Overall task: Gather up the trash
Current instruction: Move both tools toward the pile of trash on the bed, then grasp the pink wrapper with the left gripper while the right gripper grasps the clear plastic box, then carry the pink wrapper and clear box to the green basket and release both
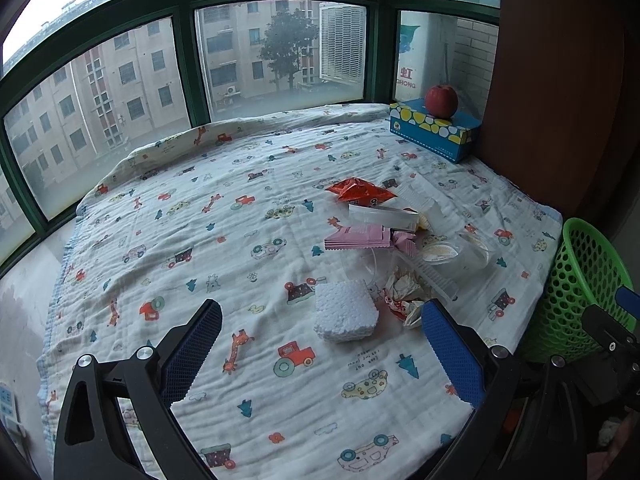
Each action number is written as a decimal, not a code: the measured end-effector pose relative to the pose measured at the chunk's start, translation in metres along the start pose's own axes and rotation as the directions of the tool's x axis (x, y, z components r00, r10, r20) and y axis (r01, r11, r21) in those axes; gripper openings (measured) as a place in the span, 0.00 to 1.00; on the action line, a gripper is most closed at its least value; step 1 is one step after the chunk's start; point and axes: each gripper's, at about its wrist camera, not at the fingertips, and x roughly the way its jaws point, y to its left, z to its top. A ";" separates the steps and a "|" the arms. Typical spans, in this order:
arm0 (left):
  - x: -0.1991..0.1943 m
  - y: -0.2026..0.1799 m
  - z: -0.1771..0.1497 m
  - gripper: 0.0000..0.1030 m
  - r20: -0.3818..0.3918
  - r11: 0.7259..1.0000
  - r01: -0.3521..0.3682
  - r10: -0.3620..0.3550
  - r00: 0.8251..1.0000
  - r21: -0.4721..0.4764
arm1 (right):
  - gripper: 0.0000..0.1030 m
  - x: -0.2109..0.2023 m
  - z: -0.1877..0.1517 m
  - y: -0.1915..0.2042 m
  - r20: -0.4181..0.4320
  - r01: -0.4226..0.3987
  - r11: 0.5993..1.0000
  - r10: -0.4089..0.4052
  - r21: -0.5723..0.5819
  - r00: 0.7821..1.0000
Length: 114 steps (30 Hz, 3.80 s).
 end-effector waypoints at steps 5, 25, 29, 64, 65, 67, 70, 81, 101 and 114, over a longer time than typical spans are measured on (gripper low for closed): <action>0.000 -0.002 0.003 0.94 0.000 1.000 0.005 -0.005 1.000 0.001 | 0.95 -0.002 0.000 -0.003 0.006 0.005 1.000 -0.005 0.006 1.000; 0.023 0.000 0.018 0.94 -0.033 0.999 0.037 -0.037 0.999 -0.012 | 0.95 0.006 0.013 -0.003 0.015 0.007 1.000 -0.007 0.006 1.000; 0.034 0.002 0.023 0.94 -0.044 0.999 0.039 -0.039 0.998 -0.011 | 0.96 0.011 0.016 -0.003 0.010 0.003 1.000 -0.003 0.001 1.000; 0.147 -0.016 0.053 0.65 -0.137 0.973 0.226 -0.218 0.966 0.039 | 0.95 0.106 0.047 -0.004 -0.093 -0.085 0.996 0.081 -0.042 0.992; 0.146 -0.014 0.053 0.64 -0.136 0.974 0.224 -0.217 0.967 0.036 | 0.94 0.109 0.050 -0.003 -0.097 -0.093 0.995 0.089 -0.044 0.991; 0.144 -0.009 0.054 0.64 -0.134 0.973 0.230 -0.224 0.965 0.028 | 0.94 0.118 0.055 -0.001 -0.111 -0.122 0.992 0.118 -0.034 0.987; 0.138 0.000 0.054 0.63 -0.128 0.973 0.230 -0.225 0.966 0.019 | 0.91 0.132 0.066 0.005 -0.126 -0.151 0.988 0.145 -0.039 0.981; 0.114 0.030 0.059 0.55 -0.114 0.972 0.235 -0.231 0.966 0.019 | 0.86 0.194 0.103 0.036 -0.196 -0.284 0.958 0.274 -0.026 0.942; 0.080 0.061 0.067 0.54 -0.071 0.973 0.227 -0.225 0.972 0.033 | 0.56 0.261 0.105 0.033 -0.298 -0.315 0.941 0.337 0.120 0.893; 0.065 0.018 0.083 0.54 -0.035 0.951 0.288 -0.286 0.958 0.110 | 0.56 0.152 0.108 -0.007 -0.110 -0.274 0.959 0.281 0.076 0.953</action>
